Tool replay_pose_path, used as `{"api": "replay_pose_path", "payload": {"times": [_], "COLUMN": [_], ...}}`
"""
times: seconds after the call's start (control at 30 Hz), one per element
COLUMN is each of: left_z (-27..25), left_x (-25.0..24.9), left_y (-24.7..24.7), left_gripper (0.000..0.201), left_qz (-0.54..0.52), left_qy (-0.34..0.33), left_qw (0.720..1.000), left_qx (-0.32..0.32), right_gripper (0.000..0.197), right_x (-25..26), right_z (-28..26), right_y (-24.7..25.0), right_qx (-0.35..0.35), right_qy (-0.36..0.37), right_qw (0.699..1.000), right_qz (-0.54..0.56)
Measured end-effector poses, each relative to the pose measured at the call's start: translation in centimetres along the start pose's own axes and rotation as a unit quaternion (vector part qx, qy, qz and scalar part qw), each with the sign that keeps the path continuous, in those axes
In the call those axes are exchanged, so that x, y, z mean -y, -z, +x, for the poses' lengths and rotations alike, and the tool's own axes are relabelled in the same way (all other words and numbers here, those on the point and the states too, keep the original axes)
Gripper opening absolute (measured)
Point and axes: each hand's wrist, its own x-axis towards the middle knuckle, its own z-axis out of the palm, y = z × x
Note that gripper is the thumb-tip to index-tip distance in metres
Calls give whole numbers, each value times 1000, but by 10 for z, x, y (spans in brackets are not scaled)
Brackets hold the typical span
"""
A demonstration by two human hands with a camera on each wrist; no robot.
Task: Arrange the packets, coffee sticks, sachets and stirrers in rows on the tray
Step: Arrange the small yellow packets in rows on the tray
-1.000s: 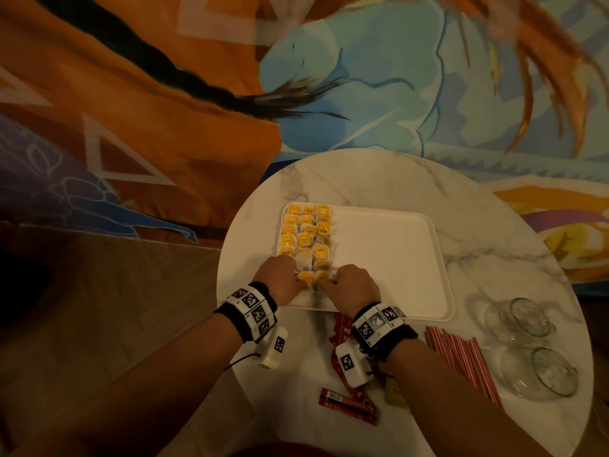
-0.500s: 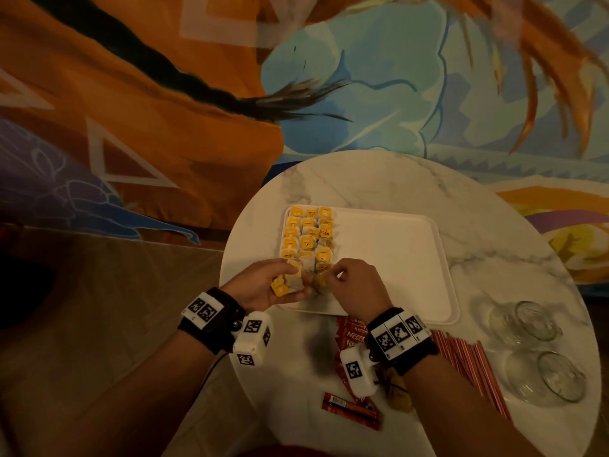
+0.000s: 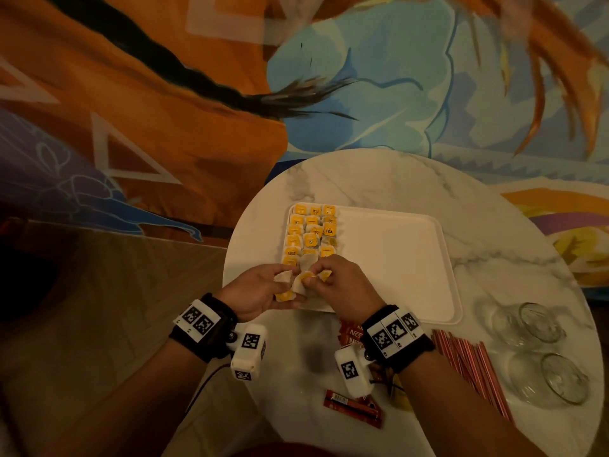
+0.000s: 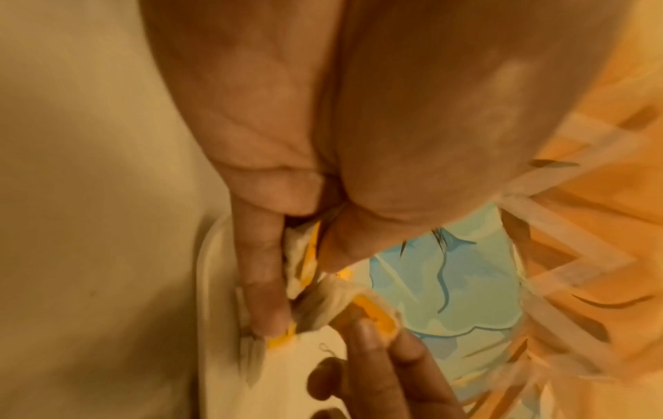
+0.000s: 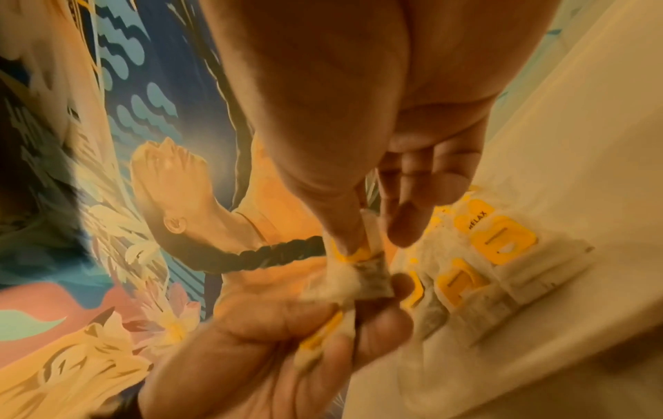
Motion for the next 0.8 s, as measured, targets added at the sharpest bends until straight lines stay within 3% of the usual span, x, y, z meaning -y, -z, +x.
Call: {"api": "replay_pose_path", "payload": {"times": [0.2, 0.37, 0.53, 0.8], "left_z": [-13, -20, -23, -12], "left_x": [0, 4, 11, 29], "left_y": [21, 36, 41, 33], "left_gripper": [24, 37, 43, 20], "left_qz": [54, 47, 54, 82], "left_qy": [9, 20, 12, -29], "left_qw": [995, 992, 990, 974], "left_qx": [-82, -112, -127, -207], "right_gripper": [5, 8, 20, 15], "right_x": [16, 15, 14, 16], "right_z": [11, 26, 40, 55], "right_y": [18, 9, -21, -34], "right_qx": [18, 82, 167, 109], "right_qy": [8, 39, 57, 42], "right_qw": [999, 994, 967, 957], "right_qz": [48, -66, -183, -266]}}
